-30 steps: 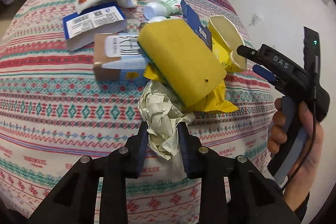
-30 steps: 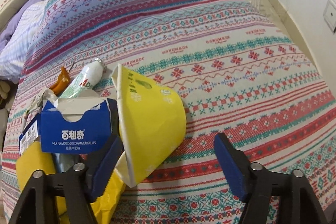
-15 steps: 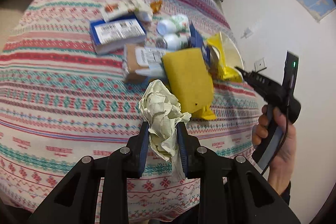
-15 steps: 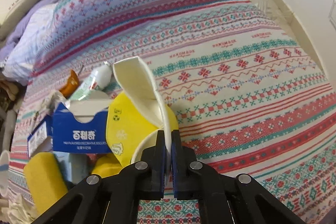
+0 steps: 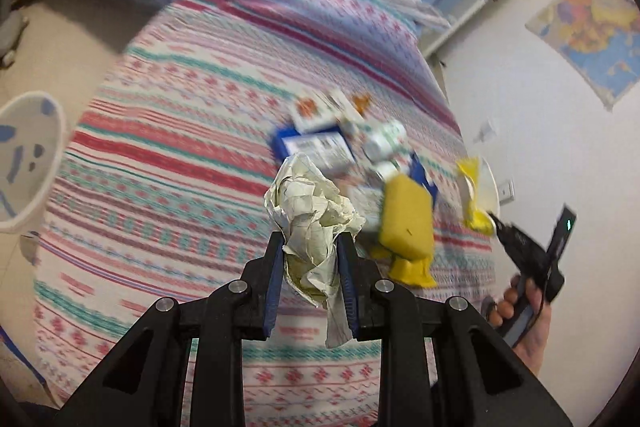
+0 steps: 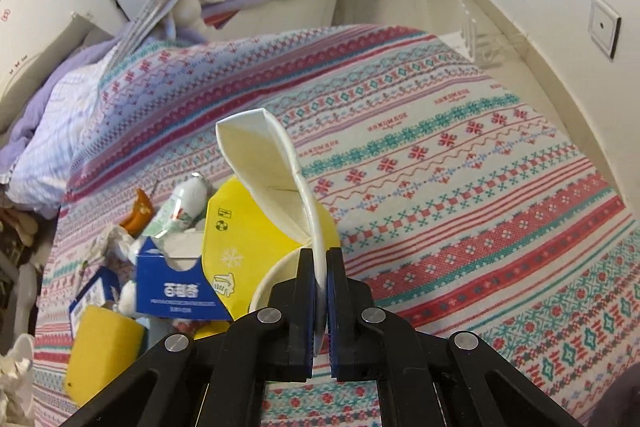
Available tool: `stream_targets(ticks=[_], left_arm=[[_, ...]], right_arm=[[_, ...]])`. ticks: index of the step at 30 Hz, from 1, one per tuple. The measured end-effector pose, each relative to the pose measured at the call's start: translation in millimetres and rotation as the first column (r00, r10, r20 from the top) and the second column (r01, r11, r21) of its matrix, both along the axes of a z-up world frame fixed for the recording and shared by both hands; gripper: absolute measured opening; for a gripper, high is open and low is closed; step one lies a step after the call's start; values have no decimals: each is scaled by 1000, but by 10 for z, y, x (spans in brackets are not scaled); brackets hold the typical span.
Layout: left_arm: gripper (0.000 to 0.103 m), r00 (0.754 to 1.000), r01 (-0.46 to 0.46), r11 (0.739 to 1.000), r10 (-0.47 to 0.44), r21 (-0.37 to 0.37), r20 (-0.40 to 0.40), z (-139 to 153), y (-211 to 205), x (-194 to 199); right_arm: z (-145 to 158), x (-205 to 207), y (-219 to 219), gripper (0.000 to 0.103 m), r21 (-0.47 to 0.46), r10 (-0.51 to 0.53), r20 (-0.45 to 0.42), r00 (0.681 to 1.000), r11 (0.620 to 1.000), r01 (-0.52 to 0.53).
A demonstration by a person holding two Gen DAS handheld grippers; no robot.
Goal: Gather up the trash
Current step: 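Carry the tissue over the wastebasket and open the left tool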
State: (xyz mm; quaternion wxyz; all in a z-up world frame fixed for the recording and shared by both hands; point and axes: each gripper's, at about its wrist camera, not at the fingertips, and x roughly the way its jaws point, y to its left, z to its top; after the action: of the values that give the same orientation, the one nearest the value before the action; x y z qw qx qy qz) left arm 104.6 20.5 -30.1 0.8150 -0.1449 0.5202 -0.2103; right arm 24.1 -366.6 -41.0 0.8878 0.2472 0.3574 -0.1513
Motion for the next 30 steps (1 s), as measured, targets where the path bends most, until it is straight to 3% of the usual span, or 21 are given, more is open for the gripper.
stream_targets(ticks=[9,12,16,21,26,28,30], left_arm=[[28,974,-225,972,225,-64,-10,42,1096,345],[28,939,-344,938,344,-40,-18,-45,1600,442],[28,870,-486,873,479,-35,-117,-340,2189,565],[28,818,-557,830,543,-28,-190,-589,2556,632],[30,778,-604,797,585,-18,-228,-768,2772,688],[35,749,-636,771,613,-15,-251,-821,2874,720],[47,725,-662,748,620,-54,-300,-893,2963,749]], right_arm=[[292,-151,501,3,-28,44,126,991,999,-41],[442,-138,764,4,-47,90,173,981,995,-83],[609,-56,1286,4,-39,191,223,956,982,-187],[610,223,2320,4,-71,411,195,890,911,-405],[175,587,3188,4,-10,568,103,816,821,-570],[66,665,3400,4,9,594,92,799,802,-597],[-56,795,3570,4,26,611,81,787,788,-615]])
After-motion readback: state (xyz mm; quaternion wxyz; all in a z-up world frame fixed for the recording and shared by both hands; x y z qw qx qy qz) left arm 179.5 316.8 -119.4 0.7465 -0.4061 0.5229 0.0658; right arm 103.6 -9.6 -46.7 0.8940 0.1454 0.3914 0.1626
